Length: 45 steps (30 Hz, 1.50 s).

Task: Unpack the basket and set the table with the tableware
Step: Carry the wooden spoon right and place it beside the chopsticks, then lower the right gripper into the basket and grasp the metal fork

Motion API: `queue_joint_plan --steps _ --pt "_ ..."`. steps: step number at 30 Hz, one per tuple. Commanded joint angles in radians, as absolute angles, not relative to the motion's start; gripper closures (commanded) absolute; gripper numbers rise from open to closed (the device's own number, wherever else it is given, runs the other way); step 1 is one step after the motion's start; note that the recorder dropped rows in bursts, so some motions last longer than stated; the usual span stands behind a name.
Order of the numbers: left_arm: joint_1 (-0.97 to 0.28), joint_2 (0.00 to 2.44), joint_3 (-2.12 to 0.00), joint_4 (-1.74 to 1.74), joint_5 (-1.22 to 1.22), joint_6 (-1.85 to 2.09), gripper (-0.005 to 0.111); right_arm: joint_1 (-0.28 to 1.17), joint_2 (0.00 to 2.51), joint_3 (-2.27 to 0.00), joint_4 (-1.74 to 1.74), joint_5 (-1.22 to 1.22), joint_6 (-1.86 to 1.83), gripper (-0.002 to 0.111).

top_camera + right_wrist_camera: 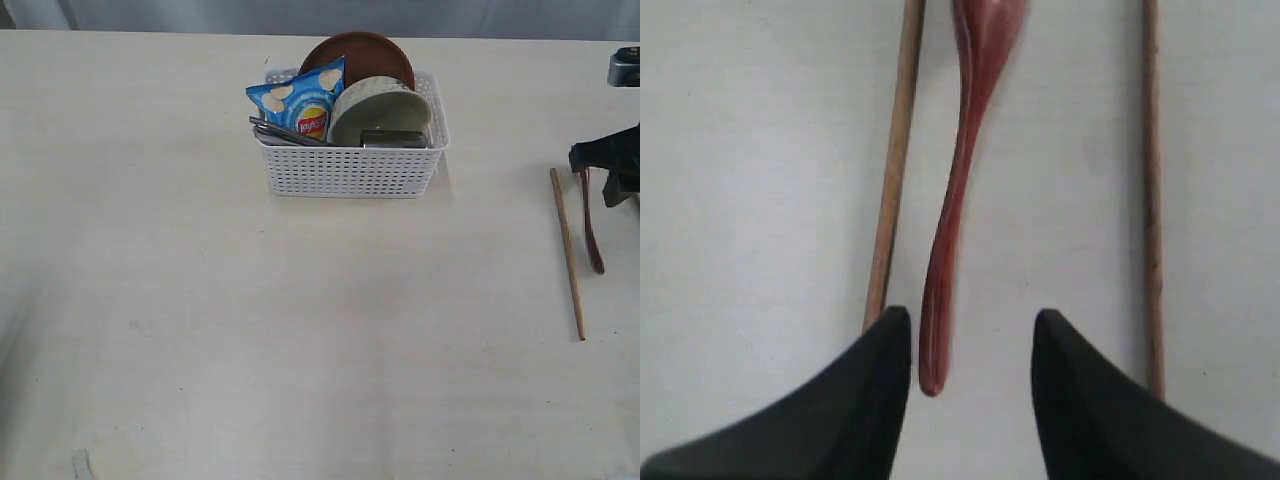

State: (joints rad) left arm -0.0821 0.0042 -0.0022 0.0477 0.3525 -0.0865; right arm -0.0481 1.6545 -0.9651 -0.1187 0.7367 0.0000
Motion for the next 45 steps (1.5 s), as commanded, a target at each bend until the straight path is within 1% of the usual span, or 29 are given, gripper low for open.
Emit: queue_joint_plan --steps 1,6,8,10,12,15,18,22,24,28,32,35,39,45 --pt "-0.079 0.0 0.0 0.055 0.343 -0.083 0.107 -0.056 1.656 -0.964 -0.116 0.728 0.0 0.069" --pt "-0.079 0.0 0.0 0.055 0.343 -0.083 0.107 -0.056 1.627 -0.964 -0.099 0.685 0.0 0.069" --pt "-0.079 0.0 0.0 0.055 0.343 -0.083 0.107 -0.053 1.595 -0.996 -0.011 0.683 -0.065 0.069" --pt "-0.079 0.0 0.0 0.055 0.343 -0.083 0.107 -0.022 1.574 -1.052 0.17 0.713 -0.238 0.069" --pt "-0.079 0.0 0.0 0.055 0.343 -0.083 0.107 0.058 1.574 -1.115 0.286 0.75 -0.42 0.069" --pt "-0.079 0.0 0.0 0.055 0.343 -0.083 0.107 0.238 1.574 -1.158 0.276 0.723 -0.602 0.069" --pt "-0.079 0.0 0.0 0.055 0.343 -0.083 0.107 0.379 1.574 -1.161 0.275 0.665 -0.724 0.069" --pt "-0.079 0.0 0.0 0.055 0.343 -0.083 0.107 0.505 1.574 -1.166 0.275 0.561 -0.726 0.069" --pt "-0.079 0.0 0.0 0.055 0.343 -0.083 0.107 0.544 1.6 -1.207 0.275 0.567 -0.709 0.069" --pt "-0.079 0.0 0.0 0.055 0.343 -0.083 0.107 0.565 1.669 -1.332 0.277 0.655 -0.649 0.069" --pt "-0.079 0.0 0.0 0.055 0.343 -0.083 0.107 0.575 1.778 -1.492 0.274 0.8 -0.62 0.069" --pt "-0.079 0.0 0.0 0.055 0.343 -0.083 0.107 0.6 1.865 -1.582 0.206 0.884 -0.62 0.069" --pt "-0.079 0.0 0.0 0.055 0.343 -0.083 0.107 0.619 1.96 -1.683 0.099 0.957 -0.588 0.069" --pt "-0.079 0.0 0.0 0.055 0.343 -0.083 0.107 0.621 2.074 -1.811 0.08 1.03 -0.533 0.069"
